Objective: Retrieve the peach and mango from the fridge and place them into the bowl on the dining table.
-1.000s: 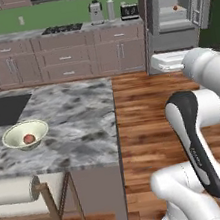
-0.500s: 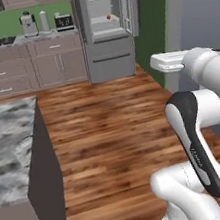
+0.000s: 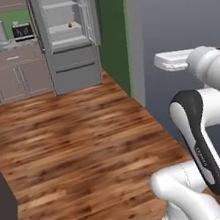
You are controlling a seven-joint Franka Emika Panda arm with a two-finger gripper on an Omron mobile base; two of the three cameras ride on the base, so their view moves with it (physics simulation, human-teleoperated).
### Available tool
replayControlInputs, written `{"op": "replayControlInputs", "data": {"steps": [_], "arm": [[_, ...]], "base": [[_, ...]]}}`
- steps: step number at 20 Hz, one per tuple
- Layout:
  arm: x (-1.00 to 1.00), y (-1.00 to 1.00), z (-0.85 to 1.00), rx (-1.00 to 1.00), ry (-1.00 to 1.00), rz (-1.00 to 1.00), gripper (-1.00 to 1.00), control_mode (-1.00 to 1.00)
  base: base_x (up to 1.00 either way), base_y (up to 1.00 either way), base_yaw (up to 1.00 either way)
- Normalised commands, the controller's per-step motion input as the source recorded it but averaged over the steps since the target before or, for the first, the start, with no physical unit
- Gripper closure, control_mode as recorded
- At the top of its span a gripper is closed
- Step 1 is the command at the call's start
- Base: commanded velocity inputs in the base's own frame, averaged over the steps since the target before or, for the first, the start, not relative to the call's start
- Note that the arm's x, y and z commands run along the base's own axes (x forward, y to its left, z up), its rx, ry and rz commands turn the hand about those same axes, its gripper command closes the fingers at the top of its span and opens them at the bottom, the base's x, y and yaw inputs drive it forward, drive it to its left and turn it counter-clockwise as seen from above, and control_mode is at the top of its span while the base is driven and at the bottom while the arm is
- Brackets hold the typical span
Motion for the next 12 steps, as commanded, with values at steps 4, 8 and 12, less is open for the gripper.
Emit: {"op": "replayControlInputs", "data": {"steps": [4,8,12], "arm": [[0.00,0.00,0.00,0.00,0.00,0.00,-1.00,1.00],[0.00,0.00,0.00,0.00,0.00,0.00,-1.00,1.00],[0.00,0.00,0.00,0.00,0.00,0.00,-1.00,1.00]], "base": [[1.00,-0.17,-0.05],[1.00,0.00,0.00],[1.00,0.00,0.00]]}}
